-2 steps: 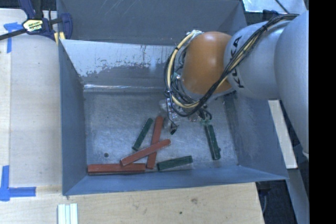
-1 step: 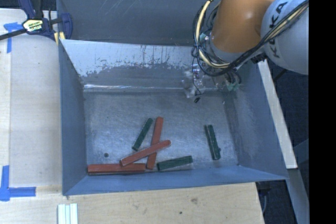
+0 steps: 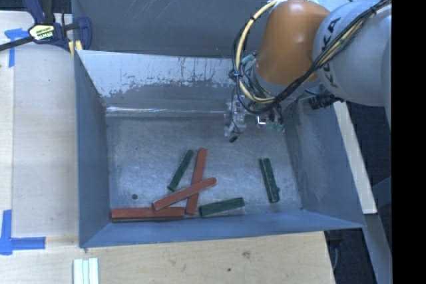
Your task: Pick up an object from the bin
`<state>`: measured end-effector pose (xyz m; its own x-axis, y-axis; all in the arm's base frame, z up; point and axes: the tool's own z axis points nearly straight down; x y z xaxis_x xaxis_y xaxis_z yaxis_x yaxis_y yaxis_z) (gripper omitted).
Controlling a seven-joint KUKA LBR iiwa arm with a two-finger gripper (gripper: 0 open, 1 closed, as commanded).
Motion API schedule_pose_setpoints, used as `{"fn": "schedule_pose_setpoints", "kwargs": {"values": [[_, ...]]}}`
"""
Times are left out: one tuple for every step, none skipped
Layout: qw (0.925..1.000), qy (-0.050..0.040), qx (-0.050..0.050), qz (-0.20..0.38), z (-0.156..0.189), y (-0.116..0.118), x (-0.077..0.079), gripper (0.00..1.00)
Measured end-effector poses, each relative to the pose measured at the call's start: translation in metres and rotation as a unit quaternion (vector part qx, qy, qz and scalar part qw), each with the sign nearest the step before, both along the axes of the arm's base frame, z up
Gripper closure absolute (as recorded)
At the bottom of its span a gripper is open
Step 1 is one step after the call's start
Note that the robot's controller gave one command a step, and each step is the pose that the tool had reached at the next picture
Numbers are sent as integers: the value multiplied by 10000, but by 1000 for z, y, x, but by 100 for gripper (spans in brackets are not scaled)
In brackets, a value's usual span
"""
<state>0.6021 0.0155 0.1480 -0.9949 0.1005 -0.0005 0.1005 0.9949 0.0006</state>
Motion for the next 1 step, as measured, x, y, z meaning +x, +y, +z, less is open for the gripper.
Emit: {"fn": "schedule_pose_setpoints", "kwargs": {"values": [[10000, -8, -4, 12, 1, 0, 0, 0]]}}
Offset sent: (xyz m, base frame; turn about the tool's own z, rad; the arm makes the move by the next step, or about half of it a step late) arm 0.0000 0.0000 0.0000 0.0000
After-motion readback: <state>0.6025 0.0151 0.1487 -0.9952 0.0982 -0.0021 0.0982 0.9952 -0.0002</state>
